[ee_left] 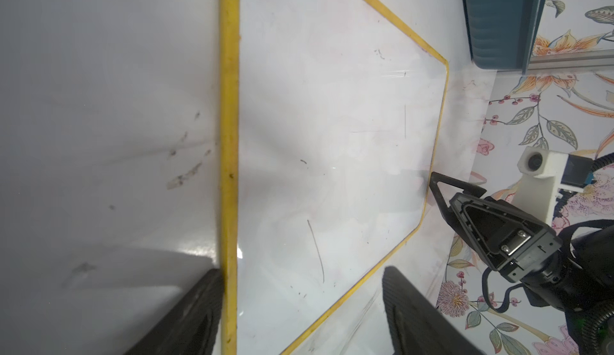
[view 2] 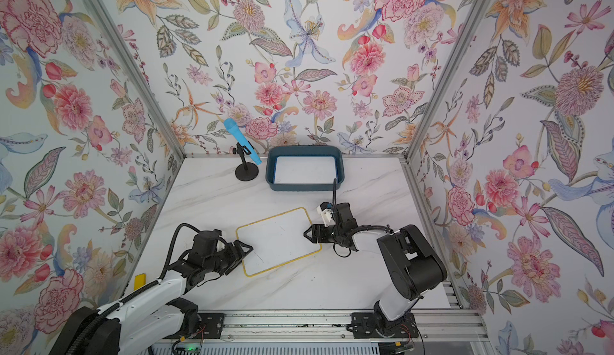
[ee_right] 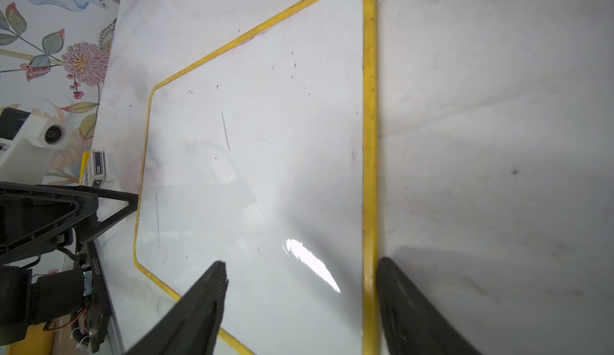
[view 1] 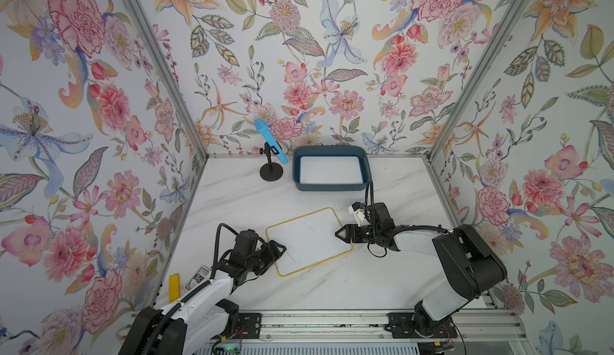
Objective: Put the whiteboard into the storage box
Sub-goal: Pick up the whiteboard at the center of the board.
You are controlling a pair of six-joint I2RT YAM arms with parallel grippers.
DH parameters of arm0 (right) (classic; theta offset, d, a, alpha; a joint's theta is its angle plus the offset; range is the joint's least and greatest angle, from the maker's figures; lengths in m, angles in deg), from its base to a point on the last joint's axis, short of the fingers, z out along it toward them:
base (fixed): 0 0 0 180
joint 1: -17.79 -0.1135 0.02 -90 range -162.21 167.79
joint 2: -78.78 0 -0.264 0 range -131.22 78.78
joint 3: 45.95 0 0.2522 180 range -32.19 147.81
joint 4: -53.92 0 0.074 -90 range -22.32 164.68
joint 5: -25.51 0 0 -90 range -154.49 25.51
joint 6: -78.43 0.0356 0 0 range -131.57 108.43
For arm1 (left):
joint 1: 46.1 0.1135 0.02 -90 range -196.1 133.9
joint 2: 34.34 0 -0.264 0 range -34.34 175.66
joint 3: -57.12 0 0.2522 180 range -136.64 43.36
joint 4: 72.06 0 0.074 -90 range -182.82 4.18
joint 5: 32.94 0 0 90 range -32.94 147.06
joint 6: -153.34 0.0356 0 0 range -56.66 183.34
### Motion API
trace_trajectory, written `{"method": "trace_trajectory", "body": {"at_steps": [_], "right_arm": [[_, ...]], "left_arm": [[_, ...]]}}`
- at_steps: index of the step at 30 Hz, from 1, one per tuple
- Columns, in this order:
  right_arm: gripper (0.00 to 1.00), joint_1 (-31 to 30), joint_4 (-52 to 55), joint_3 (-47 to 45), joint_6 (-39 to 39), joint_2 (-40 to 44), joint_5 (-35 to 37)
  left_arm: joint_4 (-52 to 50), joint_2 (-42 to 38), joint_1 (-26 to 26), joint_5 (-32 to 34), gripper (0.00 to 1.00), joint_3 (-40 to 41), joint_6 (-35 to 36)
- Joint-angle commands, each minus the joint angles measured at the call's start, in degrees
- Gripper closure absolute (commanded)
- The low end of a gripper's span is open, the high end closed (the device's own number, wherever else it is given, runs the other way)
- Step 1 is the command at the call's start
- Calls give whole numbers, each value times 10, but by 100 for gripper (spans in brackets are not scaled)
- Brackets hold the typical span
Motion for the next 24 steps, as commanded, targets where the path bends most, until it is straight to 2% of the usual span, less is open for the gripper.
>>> {"method": "trace_trajectory", "body": {"at_steps": [1, 5, 11, 20, 24], "right_arm": [[27, -59, 90, -58, 52, -55, -99], [27, -72, 62, -73, 70, -58, -101], [27, -81, 42, -88, 81, -49, -104], [27, -81, 24, -105, 91, -29, -110], [27, -81, 12, -117, 98, -21, -109]], "left_arm": [[33, 49, -49, -72, 24, -53, -7], [47, 69, -78, -64, 25, -122, -9], [26, 69, -93, -42, 27, -198, 7], [60, 56, -94, -26, 29, -226, 11], [103, 45, -95, -23, 30, -207, -1]]}}
